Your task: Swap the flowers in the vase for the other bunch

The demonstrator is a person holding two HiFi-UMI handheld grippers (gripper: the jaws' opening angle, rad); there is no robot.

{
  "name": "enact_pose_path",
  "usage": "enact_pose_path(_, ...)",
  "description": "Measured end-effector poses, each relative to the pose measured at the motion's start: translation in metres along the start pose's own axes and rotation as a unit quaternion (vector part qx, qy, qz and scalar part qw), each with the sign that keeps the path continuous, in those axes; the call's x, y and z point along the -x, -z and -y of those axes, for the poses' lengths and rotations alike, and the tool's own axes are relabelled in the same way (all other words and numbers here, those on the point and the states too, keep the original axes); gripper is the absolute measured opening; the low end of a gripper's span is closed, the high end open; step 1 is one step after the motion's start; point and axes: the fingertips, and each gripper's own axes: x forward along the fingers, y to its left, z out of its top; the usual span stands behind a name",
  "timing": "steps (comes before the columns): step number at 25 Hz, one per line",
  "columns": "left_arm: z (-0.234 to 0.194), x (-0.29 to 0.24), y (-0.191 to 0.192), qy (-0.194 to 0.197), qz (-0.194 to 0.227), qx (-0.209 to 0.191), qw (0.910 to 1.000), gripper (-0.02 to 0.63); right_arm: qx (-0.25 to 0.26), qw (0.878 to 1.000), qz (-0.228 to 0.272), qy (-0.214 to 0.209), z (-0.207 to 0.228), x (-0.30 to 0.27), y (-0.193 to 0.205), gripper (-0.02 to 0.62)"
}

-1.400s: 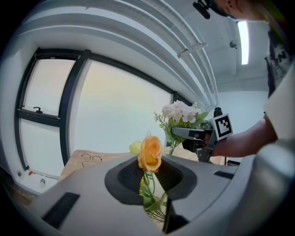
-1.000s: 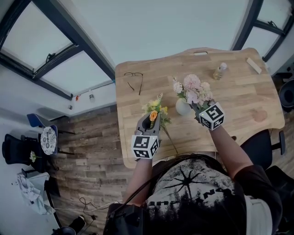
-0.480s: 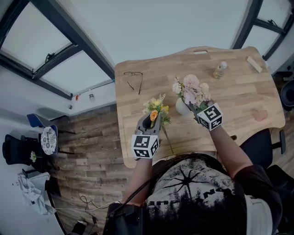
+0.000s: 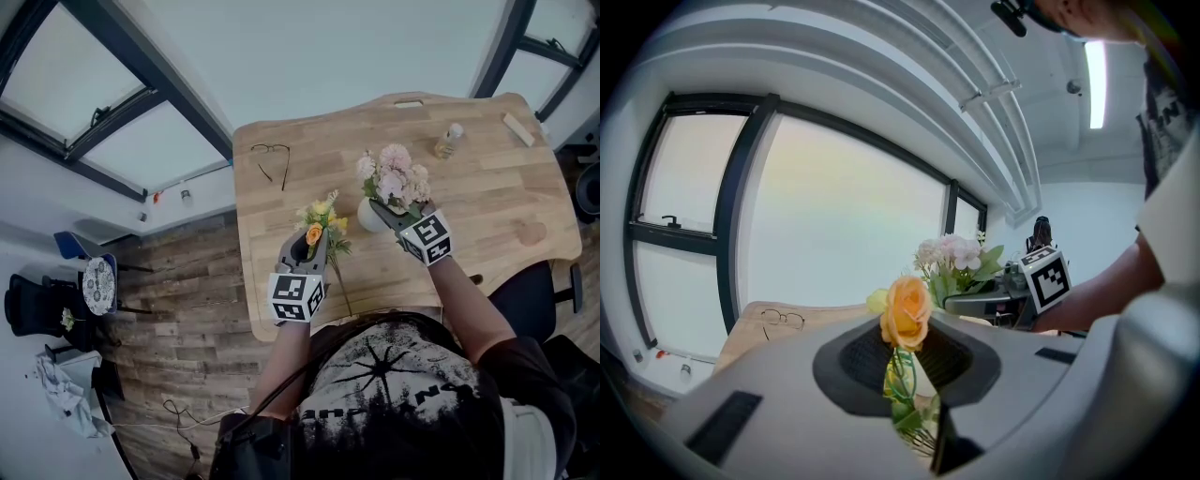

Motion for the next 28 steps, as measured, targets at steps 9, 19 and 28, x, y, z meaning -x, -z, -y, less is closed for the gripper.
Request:
enact_pose_path(9,0.000,0.001,0.003,0.000,-0.003,-0.001,1.0000,0.072,0.004,1.000,0.003,-0.007,-0.005,0.003,0.000,0.264)
enact_pose_path(19,0.001,0.001,0.003,0.002,-0.007,-0.002,1.0000,0.072,0.009,0.999,-0.032,-0.002,-0.006,0.000,0.016,0.273)
enact_pose_path(28,0.001,0.004,0.007,0.003,-0.008,-0.001,1.0000,0.072,-0.005,0.999,-0.054,0.000,-0.007,-0.002,0.033,0.276)
